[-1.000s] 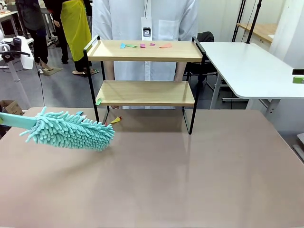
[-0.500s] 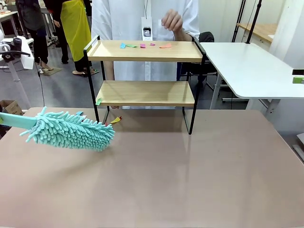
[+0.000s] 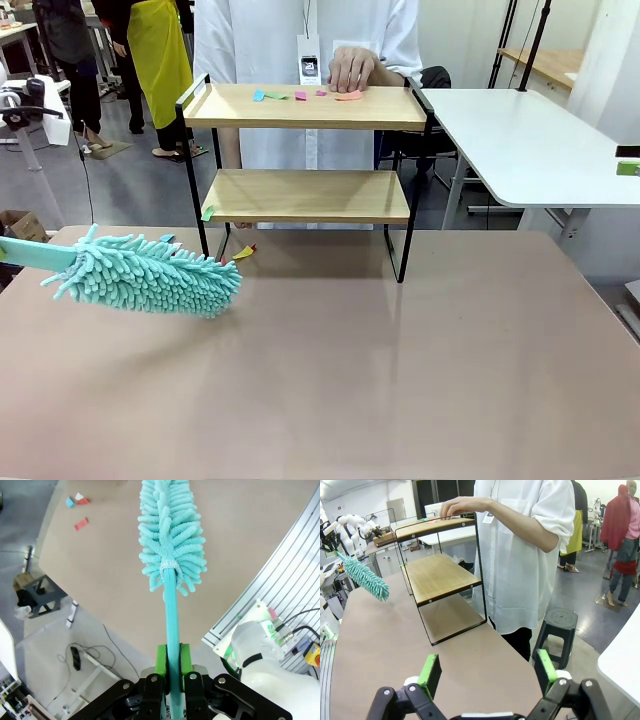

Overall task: Clean the shelf.
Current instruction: Clean the specific section of the Shelf indicated by the human with the Duster.

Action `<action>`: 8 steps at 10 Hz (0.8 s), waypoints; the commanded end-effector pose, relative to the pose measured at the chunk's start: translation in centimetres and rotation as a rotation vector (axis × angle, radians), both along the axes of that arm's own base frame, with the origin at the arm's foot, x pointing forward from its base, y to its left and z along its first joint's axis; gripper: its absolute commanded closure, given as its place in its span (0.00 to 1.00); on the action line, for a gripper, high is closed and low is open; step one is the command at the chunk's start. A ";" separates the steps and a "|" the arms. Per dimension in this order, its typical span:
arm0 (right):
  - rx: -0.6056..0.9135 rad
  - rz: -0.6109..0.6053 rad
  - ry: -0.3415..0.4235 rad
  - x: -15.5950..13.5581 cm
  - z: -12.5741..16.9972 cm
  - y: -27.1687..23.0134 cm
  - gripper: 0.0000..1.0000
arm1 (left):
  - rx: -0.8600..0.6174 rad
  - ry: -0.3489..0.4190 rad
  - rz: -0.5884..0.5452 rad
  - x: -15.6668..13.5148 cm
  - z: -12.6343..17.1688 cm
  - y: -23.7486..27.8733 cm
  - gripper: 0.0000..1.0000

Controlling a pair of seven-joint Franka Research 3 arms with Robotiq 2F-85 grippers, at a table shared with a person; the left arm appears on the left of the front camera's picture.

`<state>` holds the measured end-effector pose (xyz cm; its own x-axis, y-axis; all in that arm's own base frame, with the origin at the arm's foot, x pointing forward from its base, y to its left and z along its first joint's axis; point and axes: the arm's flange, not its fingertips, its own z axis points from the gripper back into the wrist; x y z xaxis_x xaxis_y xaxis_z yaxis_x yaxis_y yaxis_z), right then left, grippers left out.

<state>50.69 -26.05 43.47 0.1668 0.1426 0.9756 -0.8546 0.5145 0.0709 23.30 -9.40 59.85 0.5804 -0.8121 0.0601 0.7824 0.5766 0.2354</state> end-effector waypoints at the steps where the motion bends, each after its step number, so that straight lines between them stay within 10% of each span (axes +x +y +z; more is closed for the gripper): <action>1: -0.004 0.002 -0.004 0.1 0.3 0.1 0.00 | -0.002 -0.022 0.012 0.0 0.0 0.2 0.87; 8: -0.004 0.002 -0.004 0.1 0.3 0.1 0.00 | -0.002 -0.022 0.012 0.0 0.0 0.2 0.87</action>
<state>50.69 -26.05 43.47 0.1668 0.1426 0.9756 -0.8546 0.5145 0.0709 23.30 -9.40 59.85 0.5804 -0.8121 0.0601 0.7824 0.5766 0.2354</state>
